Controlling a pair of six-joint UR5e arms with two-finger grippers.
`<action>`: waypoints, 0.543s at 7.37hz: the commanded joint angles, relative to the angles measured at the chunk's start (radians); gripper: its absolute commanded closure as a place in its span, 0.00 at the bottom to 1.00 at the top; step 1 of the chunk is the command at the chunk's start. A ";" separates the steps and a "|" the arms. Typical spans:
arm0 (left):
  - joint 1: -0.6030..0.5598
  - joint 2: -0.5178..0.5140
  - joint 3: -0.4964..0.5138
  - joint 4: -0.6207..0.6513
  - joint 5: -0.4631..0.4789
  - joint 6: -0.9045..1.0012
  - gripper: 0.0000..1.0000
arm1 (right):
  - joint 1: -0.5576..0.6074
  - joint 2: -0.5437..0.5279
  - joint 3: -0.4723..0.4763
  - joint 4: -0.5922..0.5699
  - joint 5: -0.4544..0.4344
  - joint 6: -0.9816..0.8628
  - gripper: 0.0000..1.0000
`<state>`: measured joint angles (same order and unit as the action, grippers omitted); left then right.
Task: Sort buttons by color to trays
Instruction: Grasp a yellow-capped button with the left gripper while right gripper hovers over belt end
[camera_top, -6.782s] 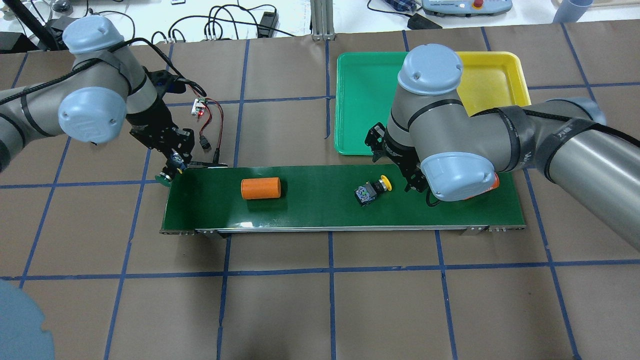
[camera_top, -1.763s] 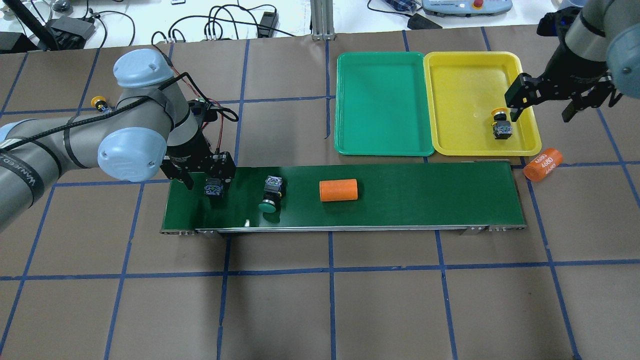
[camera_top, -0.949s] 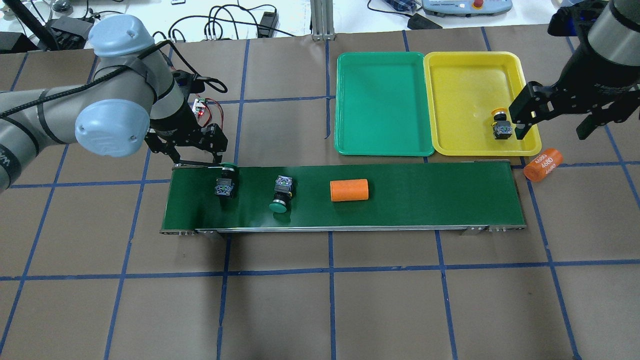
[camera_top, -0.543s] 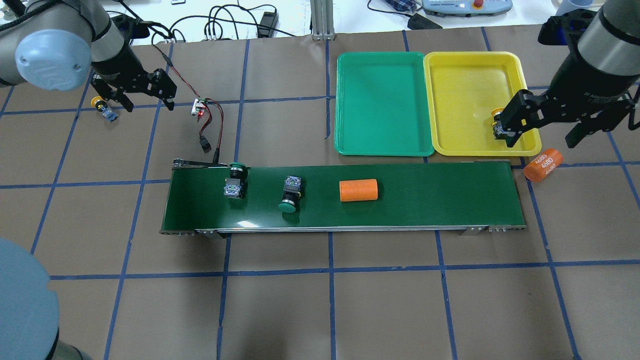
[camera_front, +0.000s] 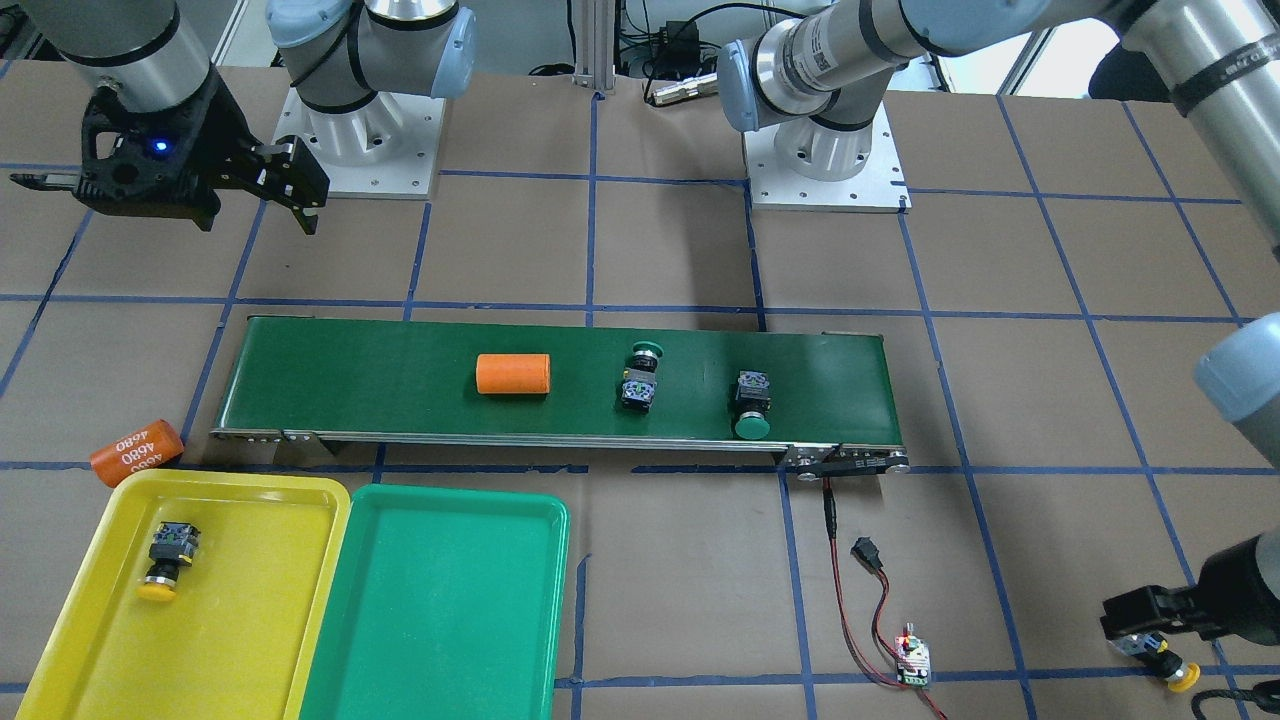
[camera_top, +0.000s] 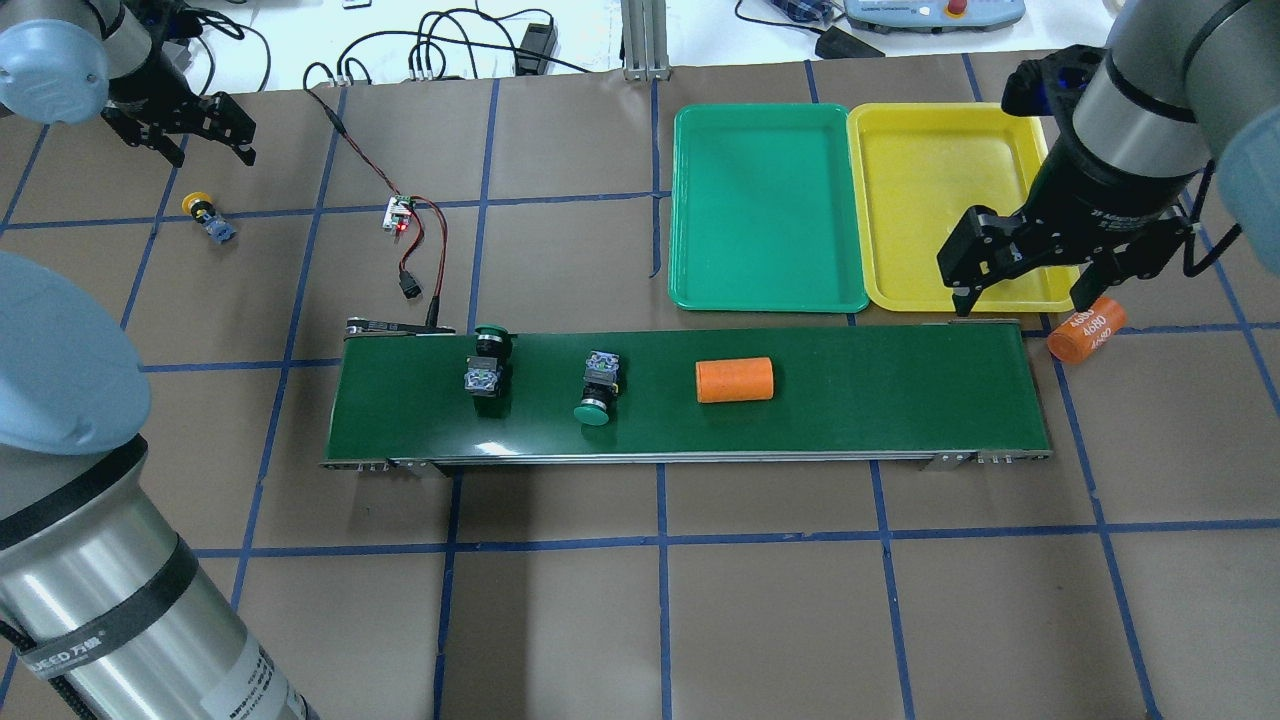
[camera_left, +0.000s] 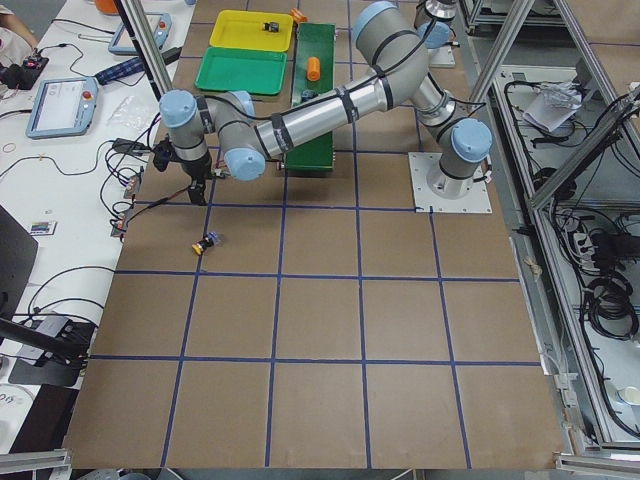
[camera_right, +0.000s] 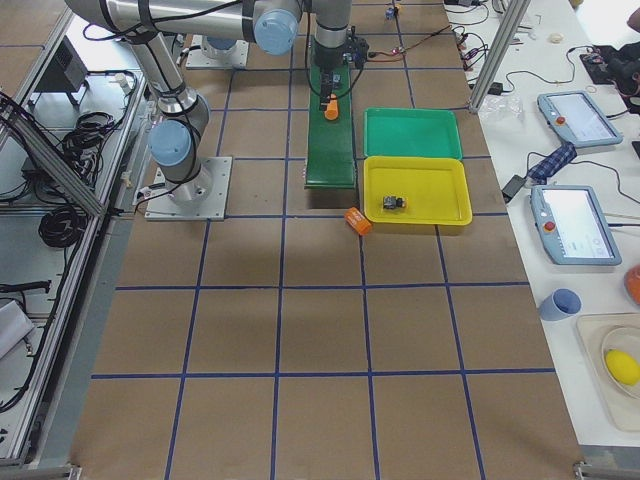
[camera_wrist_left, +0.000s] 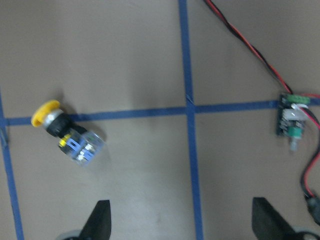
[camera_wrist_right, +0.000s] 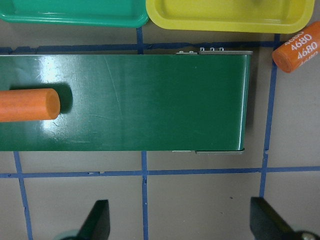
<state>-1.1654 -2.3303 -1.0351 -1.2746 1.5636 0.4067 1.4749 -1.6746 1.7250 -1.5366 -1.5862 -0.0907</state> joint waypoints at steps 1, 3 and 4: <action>0.079 -0.114 0.079 0.049 -0.073 -0.017 0.00 | 0.028 0.004 0.014 -0.002 0.000 0.011 0.00; 0.081 -0.150 0.079 0.066 -0.066 -0.037 0.00 | 0.028 -0.007 0.042 -0.017 0.000 0.011 0.00; 0.081 -0.168 0.075 0.070 -0.071 -0.052 0.00 | 0.028 -0.005 0.042 -0.017 0.000 0.009 0.00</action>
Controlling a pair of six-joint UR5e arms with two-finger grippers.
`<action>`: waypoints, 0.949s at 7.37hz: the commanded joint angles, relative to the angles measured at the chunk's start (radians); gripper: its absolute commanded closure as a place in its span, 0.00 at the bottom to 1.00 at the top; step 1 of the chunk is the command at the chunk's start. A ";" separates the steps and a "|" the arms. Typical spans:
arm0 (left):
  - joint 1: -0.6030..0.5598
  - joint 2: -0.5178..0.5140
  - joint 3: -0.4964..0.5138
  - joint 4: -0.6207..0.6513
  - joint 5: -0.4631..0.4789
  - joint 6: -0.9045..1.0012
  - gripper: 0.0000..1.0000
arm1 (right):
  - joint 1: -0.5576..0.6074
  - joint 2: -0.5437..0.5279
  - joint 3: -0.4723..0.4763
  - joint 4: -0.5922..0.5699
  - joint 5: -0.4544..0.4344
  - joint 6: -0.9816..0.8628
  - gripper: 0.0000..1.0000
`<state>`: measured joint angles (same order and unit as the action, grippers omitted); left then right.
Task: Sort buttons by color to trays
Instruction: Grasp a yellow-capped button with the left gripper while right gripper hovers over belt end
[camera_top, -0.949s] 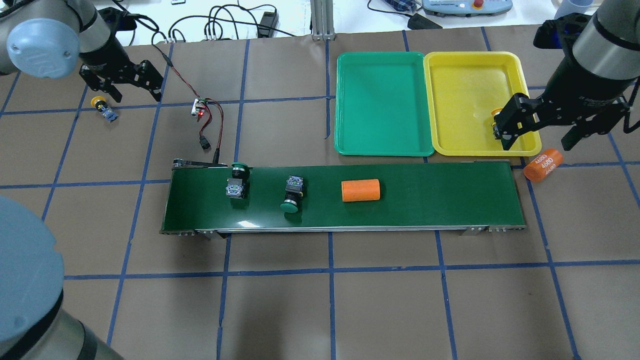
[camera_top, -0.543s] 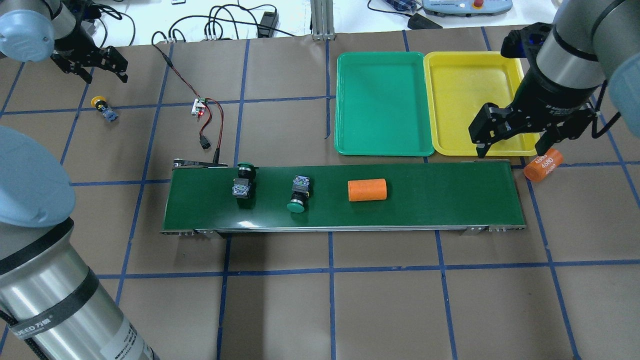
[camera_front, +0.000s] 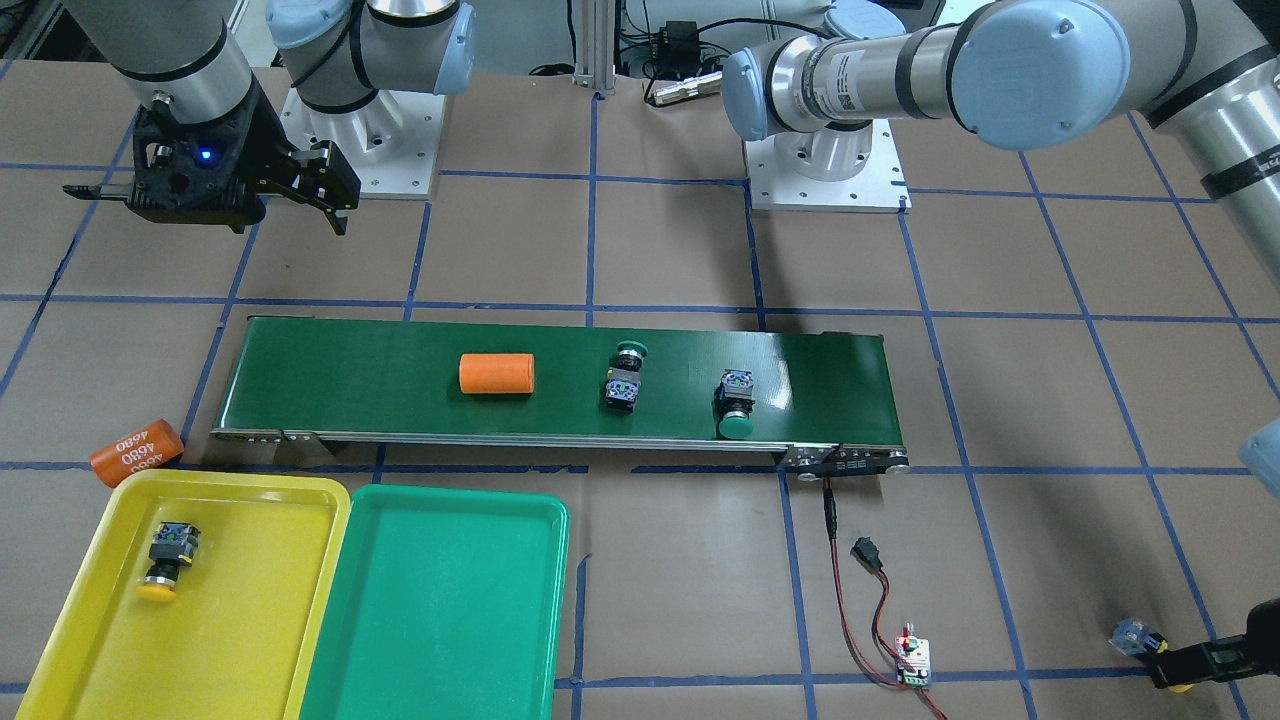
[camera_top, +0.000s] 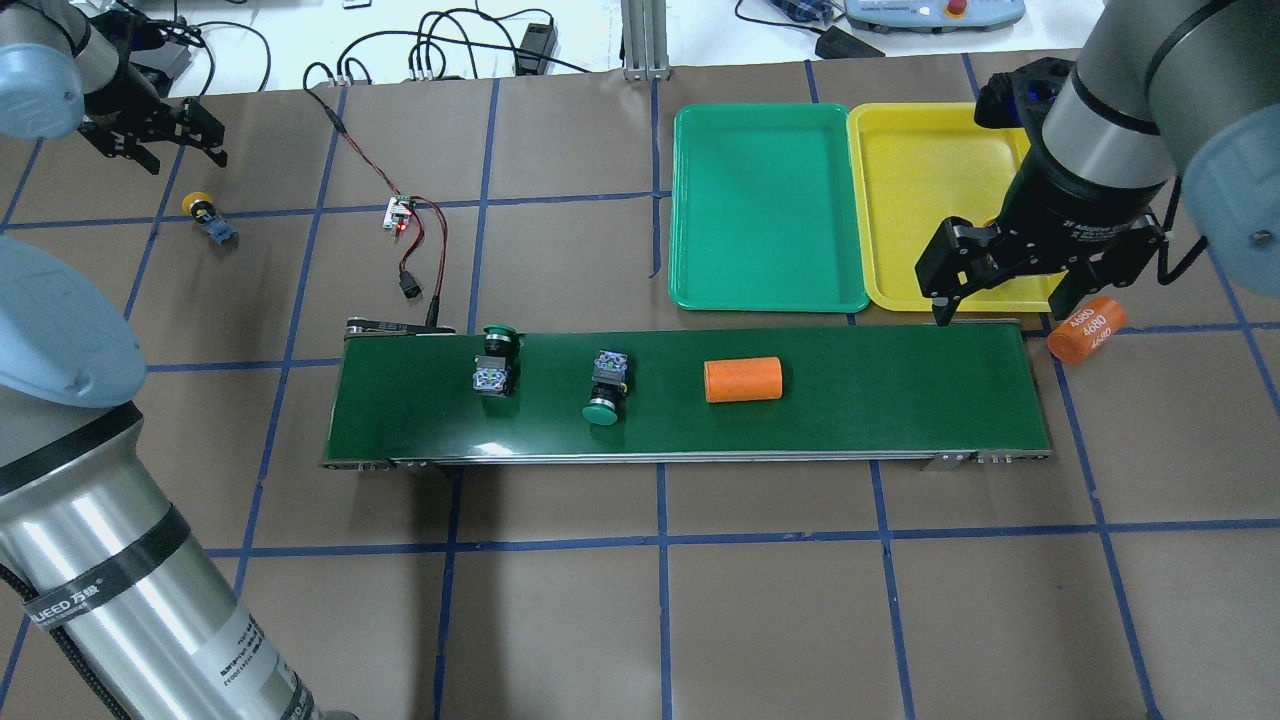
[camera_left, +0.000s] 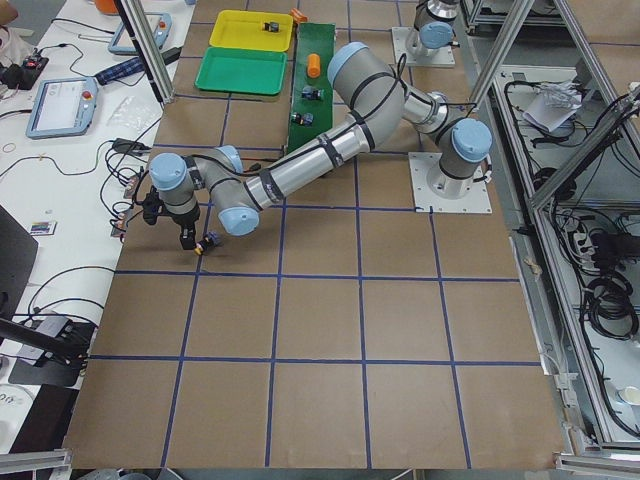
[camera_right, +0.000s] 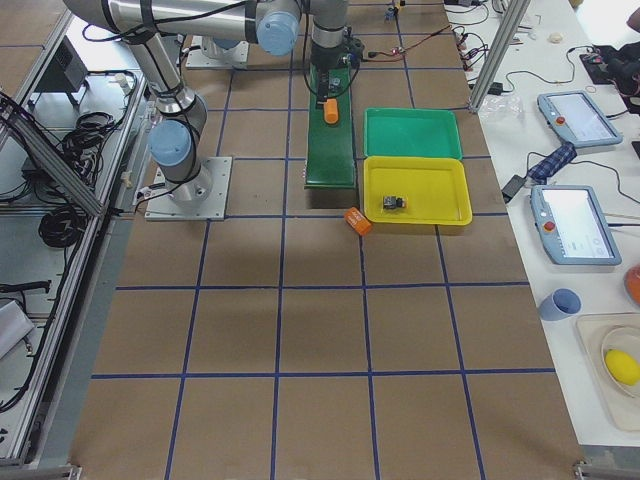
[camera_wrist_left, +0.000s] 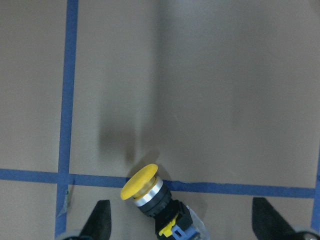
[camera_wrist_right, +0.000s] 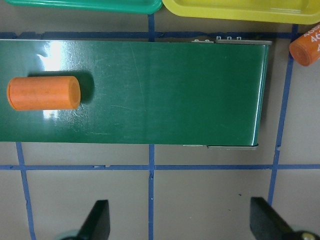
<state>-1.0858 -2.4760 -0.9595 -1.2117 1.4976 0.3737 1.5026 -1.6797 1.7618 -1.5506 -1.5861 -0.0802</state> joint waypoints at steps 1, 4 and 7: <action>0.003 -0.043 -0.007 0.038 -0.004 -0.013 0.00 | 0.001 0.000 0.005 -0.005 -0.003 -0.001 0.00; 0.006 -0.052 -0.013 0.038 0.000 -0.012 0.10 | 0.001 -0.002 0.005 -0.003 -0.005 -0.001 0.00; 0.000 -0.041 -0.015 0.003 -0.002 -0.015 0.93 | 0.002 -0.002 0.007 -0.002 -0.002 -0.001 0.00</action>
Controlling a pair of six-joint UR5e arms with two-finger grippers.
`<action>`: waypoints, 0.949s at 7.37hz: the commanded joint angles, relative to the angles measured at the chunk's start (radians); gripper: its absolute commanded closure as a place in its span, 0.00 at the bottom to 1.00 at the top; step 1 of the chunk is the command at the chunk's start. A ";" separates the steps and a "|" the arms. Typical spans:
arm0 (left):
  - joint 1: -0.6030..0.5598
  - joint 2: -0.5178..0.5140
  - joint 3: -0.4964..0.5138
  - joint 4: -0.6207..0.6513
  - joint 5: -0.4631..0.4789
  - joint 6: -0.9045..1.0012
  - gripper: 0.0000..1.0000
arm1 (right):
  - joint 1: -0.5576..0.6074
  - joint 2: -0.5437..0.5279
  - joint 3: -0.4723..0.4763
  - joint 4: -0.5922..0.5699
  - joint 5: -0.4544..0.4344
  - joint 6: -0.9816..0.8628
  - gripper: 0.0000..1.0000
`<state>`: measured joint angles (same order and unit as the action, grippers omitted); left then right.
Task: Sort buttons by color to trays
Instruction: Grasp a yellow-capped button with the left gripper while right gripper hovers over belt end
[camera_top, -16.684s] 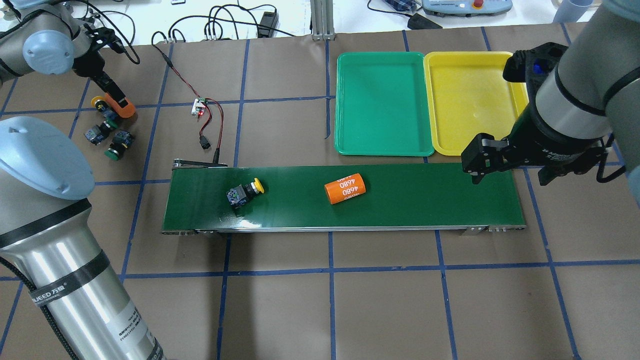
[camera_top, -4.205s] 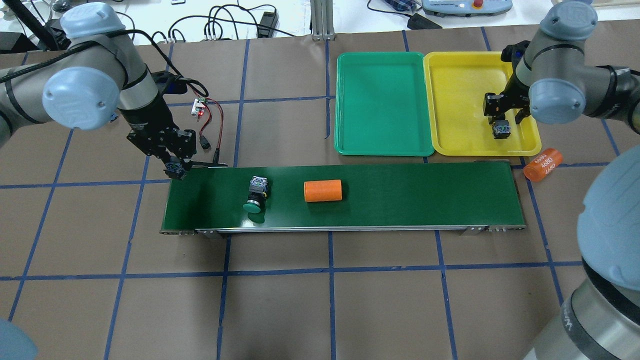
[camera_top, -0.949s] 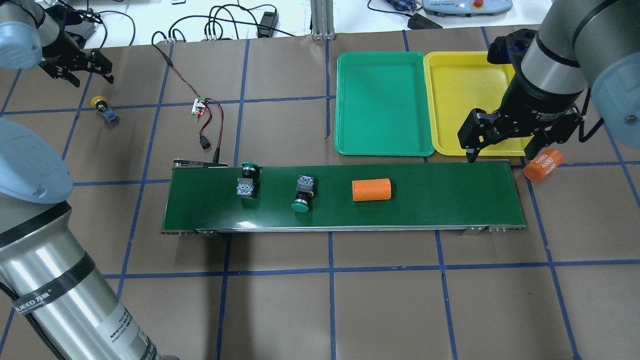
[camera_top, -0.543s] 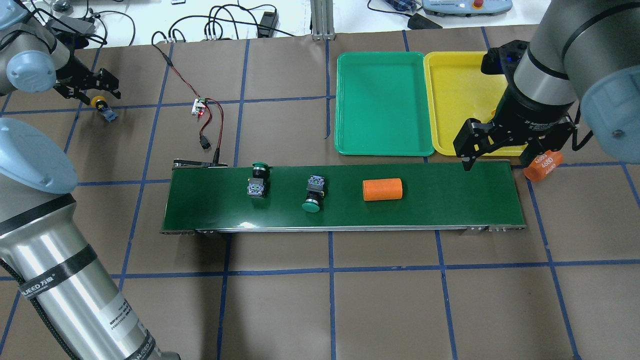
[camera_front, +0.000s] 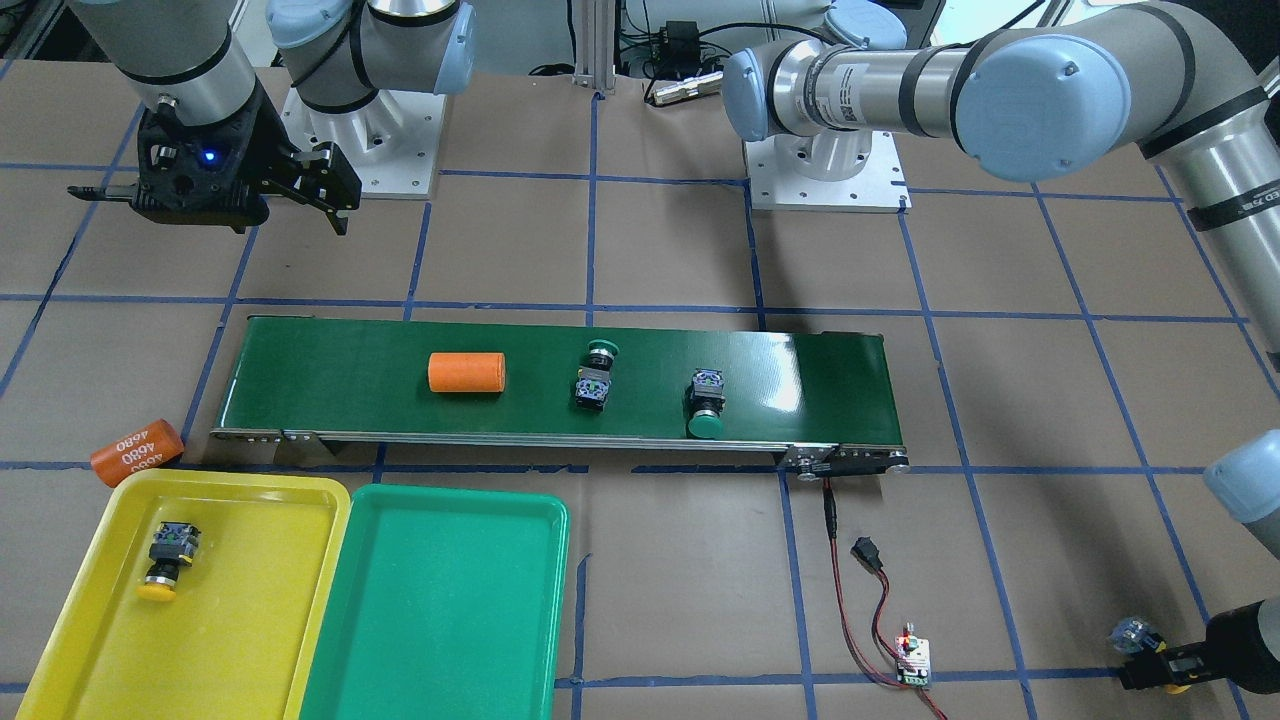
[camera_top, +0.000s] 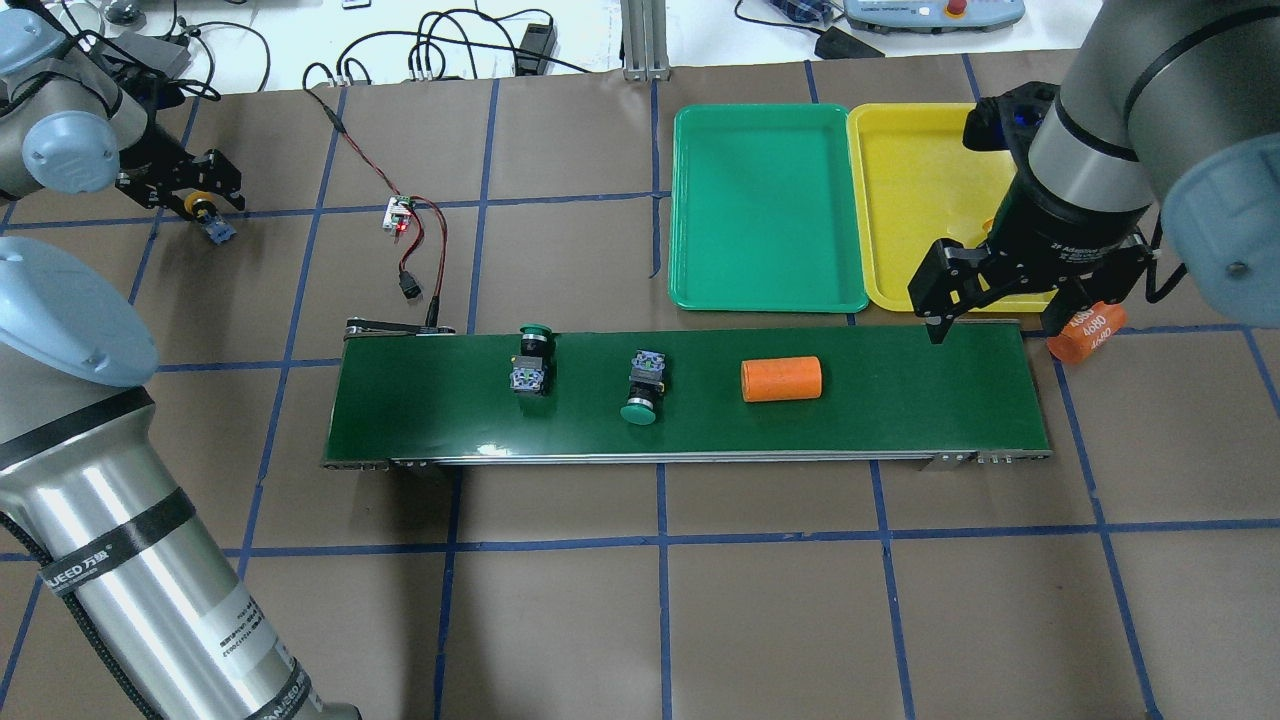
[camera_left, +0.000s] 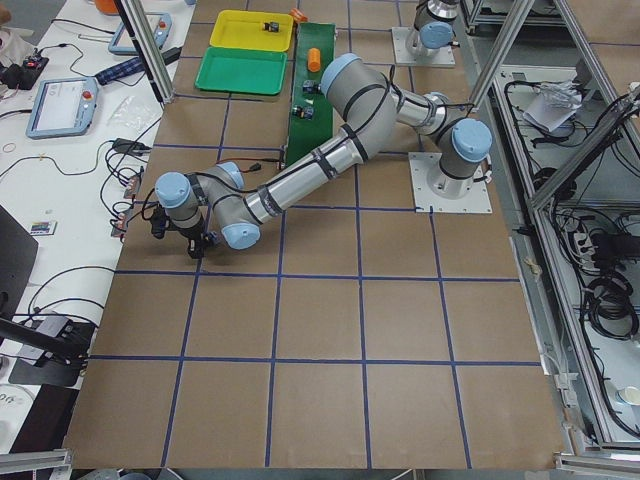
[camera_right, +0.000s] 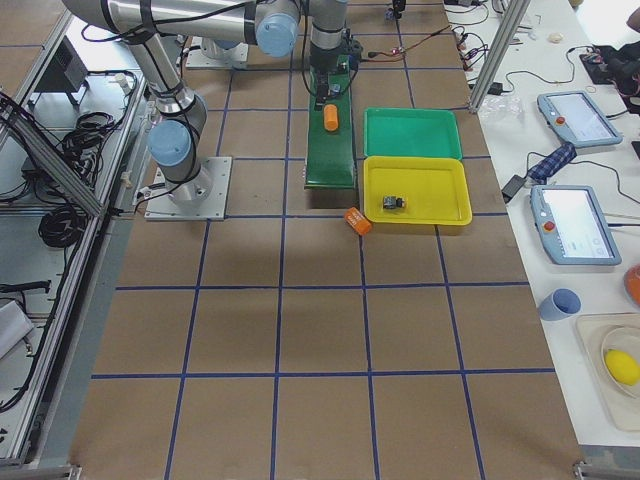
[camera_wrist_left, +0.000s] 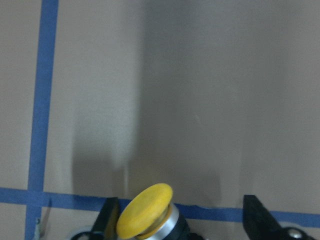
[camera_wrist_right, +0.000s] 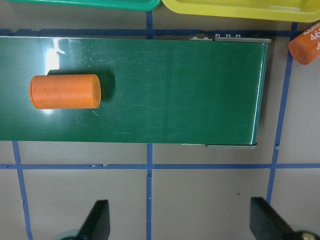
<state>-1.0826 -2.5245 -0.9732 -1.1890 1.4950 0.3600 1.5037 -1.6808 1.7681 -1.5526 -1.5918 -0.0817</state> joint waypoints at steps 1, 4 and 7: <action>-0.014 0.032 0.002 -0.105 0.002 -0.004 1.00 | 0.001 0.000 0.002 -0.001 0.006 0.003 0.00; -0.087 0.177 -0.137 -0.207 0.008 -0.019 1.00 | 0.001 0.013 0.002 -0.012 0.006 -0.003 0.00; -0.196 0.425 -0.407 -0.205 0.011 -0.067 1.00 | 0.009 0.038 0.016 -0.024 0.006 0.052 0.00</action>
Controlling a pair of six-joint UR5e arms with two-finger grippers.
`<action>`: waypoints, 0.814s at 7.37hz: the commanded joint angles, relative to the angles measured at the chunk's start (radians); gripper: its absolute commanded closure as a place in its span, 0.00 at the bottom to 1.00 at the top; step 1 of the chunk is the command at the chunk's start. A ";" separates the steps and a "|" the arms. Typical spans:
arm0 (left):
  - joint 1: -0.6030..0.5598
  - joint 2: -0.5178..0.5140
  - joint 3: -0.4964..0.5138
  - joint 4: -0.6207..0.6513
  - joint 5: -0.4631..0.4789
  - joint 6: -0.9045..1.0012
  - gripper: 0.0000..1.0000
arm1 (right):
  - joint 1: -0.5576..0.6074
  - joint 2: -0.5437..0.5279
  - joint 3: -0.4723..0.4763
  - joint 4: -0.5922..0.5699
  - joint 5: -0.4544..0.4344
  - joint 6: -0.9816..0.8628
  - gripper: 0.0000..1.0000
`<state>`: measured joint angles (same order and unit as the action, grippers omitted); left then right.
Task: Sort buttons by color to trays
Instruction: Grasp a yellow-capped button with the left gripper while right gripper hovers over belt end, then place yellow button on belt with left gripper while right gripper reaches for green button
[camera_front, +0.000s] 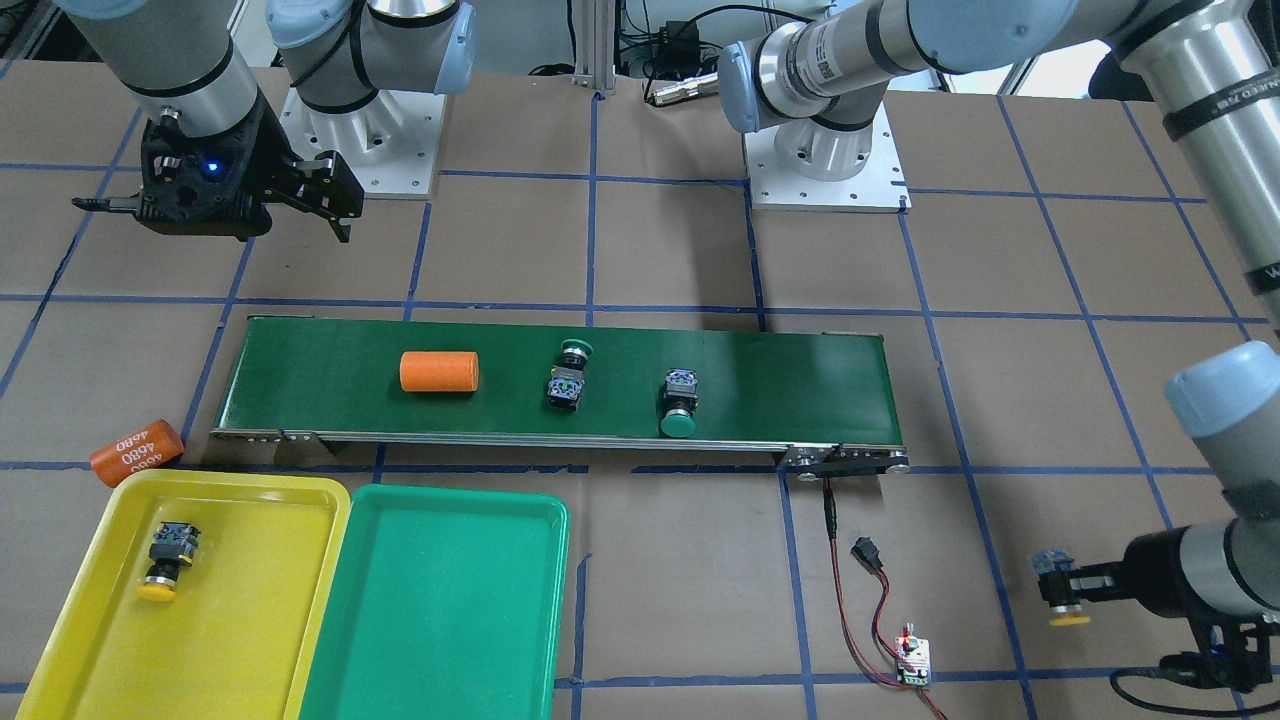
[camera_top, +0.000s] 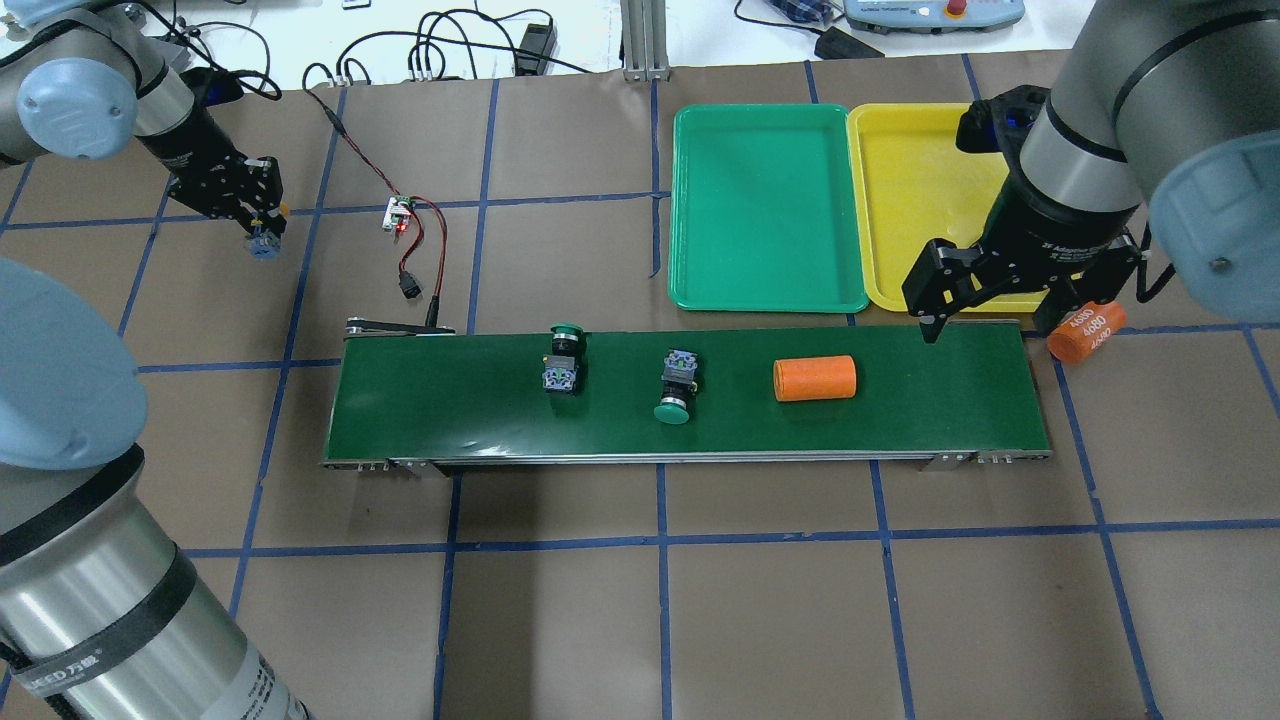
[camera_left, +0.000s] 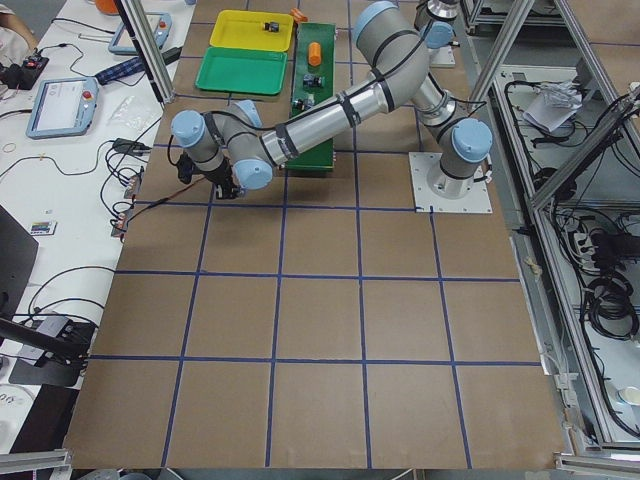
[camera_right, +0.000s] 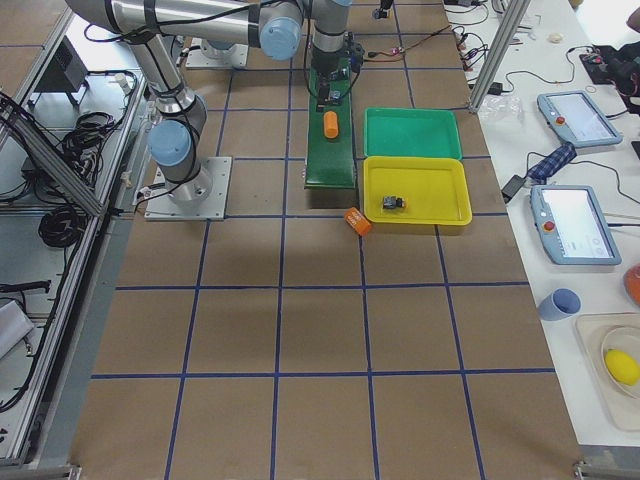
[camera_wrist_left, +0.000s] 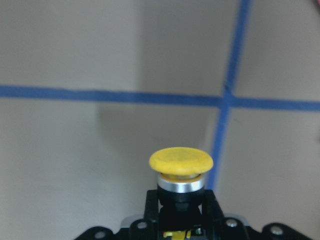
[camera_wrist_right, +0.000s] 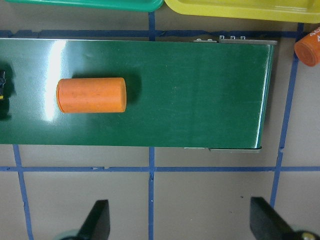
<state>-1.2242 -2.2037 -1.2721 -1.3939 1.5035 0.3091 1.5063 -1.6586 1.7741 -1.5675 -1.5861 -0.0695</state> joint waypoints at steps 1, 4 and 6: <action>-0.110 0.169 -0.187 0.001 0.038 -0.116 1.00 | 0.038 0.023 0.013 -0.064 0.000 0.074 0.00; -0.202 0.341 -0.436 0.045 0.038 -0.232 1.00 | 0.129 0.052 0.013 -0.179 0.000 0.189 0.00; -0.271 0.390 -0.499 0.065 0.041 -0.214 1.00 | 0.130 0.113 0.039 -0.276 0.002 0.191 0.00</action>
<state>-1.4566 -1.8456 -1.7225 -1.3404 1.5409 0.0913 1.6328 -1.5918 1.7948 -1.7742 -1.5845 0.1148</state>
